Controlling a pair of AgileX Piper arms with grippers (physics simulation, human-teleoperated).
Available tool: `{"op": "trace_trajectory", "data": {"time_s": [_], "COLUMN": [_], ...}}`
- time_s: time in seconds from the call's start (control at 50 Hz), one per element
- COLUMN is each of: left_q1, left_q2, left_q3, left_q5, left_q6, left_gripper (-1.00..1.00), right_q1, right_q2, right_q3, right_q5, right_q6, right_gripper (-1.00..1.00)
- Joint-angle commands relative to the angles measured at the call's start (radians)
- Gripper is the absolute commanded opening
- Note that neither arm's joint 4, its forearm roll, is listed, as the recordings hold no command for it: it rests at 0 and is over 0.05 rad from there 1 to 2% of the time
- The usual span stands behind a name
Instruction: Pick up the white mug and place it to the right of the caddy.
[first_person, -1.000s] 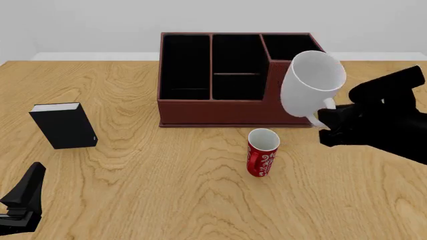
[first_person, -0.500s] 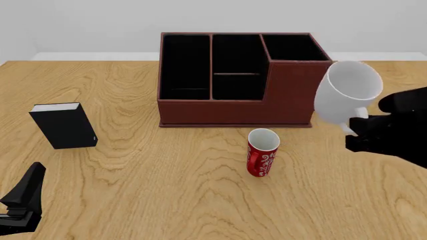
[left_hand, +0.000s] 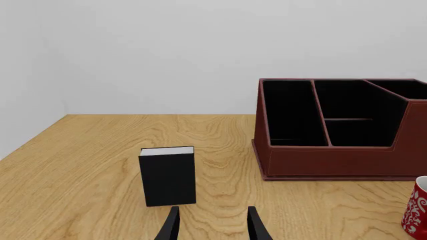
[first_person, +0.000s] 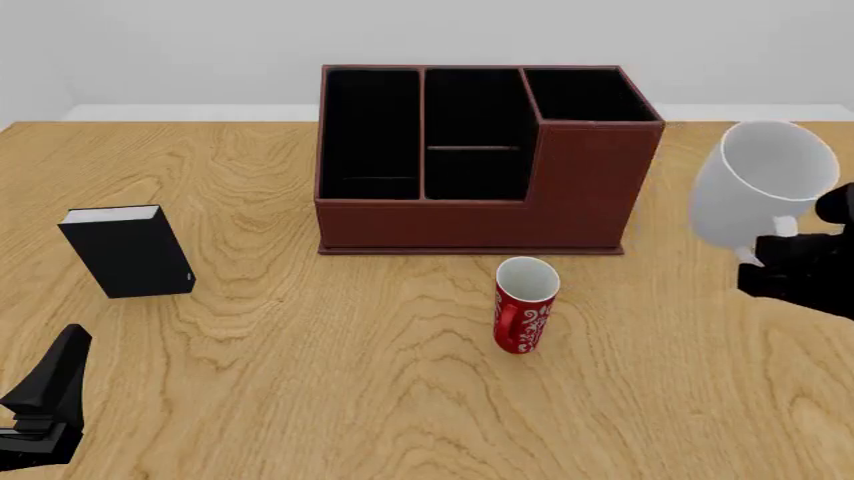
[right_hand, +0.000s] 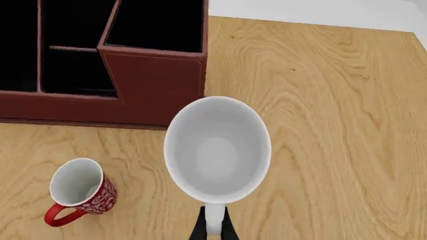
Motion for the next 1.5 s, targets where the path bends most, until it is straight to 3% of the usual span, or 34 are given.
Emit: {"op": "trace_trajectory", "data": {"time_s": [0.02,0.56,1.5], "left_q1": [0.0,0.0,0.0], "left_q2": [0.0,0.0,0.0], "left_q3": [0.0,0.0,0.0], "left_q5": [0.0,0.0,0.0], "left_q6": [0.0,0.0,0.0], "left_gripper": [1.0,1.0,1.0], "right_q1": [-0.062,-0.137,-0.143], "right_q2": [-0.011,0.127,0.552], "right_q3": [-0.005,-0.122,-0.61], "right_q5": [0.004,-0.016,0.093], "right_q6": [0.011,-0.006,-0.014], "right_gripper": [-1.0,-1.0,-1.0]}}
